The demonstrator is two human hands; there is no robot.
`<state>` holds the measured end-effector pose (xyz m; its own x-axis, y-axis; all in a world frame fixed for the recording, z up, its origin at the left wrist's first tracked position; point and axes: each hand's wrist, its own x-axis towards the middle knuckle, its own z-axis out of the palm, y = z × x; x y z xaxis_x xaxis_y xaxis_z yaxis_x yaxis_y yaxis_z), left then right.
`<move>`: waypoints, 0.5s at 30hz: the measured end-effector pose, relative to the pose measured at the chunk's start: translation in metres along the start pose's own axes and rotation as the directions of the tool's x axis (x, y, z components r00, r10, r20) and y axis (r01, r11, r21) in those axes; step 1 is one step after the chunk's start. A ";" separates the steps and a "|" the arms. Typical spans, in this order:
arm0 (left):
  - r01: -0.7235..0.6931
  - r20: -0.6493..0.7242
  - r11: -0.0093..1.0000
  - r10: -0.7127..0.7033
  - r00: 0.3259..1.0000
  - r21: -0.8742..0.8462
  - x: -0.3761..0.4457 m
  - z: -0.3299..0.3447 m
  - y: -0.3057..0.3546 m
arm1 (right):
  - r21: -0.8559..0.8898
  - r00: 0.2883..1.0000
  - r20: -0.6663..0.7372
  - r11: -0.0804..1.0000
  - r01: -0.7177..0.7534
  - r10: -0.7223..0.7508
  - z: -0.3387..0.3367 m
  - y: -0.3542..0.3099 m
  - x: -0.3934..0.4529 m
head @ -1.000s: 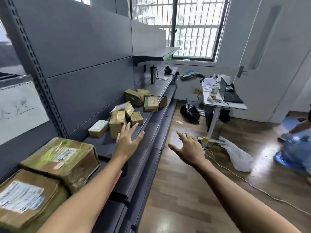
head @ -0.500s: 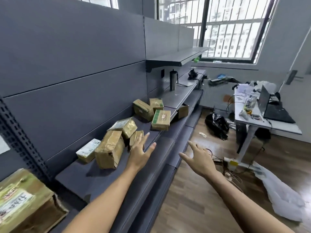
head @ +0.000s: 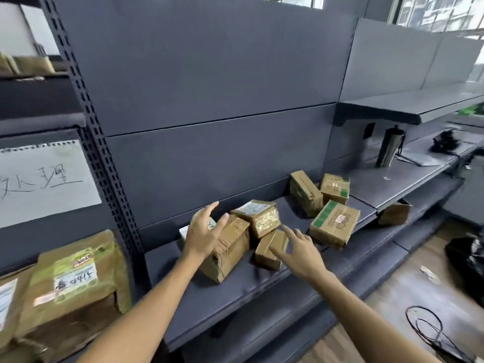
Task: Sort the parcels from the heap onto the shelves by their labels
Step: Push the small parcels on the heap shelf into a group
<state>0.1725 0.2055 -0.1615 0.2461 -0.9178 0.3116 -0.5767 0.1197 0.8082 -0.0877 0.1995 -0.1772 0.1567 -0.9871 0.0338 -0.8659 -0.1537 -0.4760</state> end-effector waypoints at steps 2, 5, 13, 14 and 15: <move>0.092 -0.023 0.996 -0.092 0.995 -0.013 0.015 -0.007 -0.016 | -0.038 0.996 0.010 0.996 0.084 -0.084 0.005 -0.018 0.024; 0.206 0.109 0.979 -0.206 0.973 0.014 0.026 -0.010 -0.039 | -0.109 0.969 0.058 0.963 0.245 -0.240 0.010 -0.038 0.056; 0.187 0.398 0.956 -0.267 0.878 0.227 0.016 0.011 -0.073 | -0.210 0.822 0.314 0.809 0.548 -0.475 0.046 -0.061 0.110; 0.187 0.388 0.953 -0.270 0.881 0.241 0.016 0.012 -0.073 | -0.249 0.798 0.343 0.771 0.586 -0.496 0.050 -0.061 0.113; 0.184 0.375 0.952 -0.268 0.888 0.245 0.016 0.012 -0.072 | -0.284 0.779 0.366 0.736 0.615 -0.510 0.054 -0.060 0.116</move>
<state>0.2091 0.1775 -0.2208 0.0807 -0.9886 -0.1270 -0.6943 -0.1472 0.7045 0.0081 0.0963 -0.1926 0.7373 -0.6735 -0.0525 -0.6754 -0.7331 -0.0798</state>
